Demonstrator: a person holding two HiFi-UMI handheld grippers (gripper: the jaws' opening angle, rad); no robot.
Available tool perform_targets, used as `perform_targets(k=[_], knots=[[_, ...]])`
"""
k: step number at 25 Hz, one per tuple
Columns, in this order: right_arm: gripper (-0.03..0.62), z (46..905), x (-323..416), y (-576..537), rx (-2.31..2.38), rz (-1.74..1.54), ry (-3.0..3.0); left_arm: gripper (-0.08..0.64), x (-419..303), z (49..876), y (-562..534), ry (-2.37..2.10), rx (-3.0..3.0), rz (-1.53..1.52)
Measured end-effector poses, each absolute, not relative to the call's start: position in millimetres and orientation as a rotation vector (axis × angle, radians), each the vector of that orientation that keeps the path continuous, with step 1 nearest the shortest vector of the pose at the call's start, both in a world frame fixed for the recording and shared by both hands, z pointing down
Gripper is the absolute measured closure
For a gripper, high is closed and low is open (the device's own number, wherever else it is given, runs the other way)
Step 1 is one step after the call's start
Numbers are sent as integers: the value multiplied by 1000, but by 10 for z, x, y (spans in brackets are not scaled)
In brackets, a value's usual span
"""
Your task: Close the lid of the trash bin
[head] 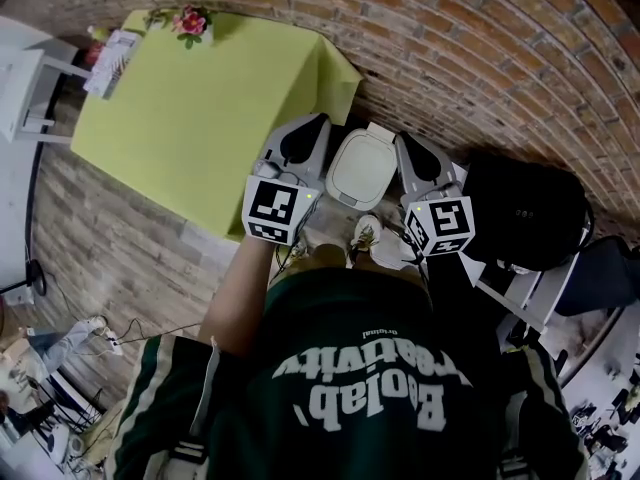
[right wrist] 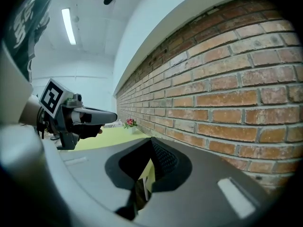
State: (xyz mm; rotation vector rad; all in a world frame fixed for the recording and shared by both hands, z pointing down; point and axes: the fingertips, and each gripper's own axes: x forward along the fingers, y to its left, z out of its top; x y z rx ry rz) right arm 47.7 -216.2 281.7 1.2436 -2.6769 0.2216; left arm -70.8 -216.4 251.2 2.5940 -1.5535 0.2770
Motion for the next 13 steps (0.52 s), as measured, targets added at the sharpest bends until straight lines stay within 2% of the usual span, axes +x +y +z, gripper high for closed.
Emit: perform_targets(k=[13], knots=[[583,2674,376,-2215,1229,184,-2702,552,-792,2385,-2155,-1587,2603,271]])
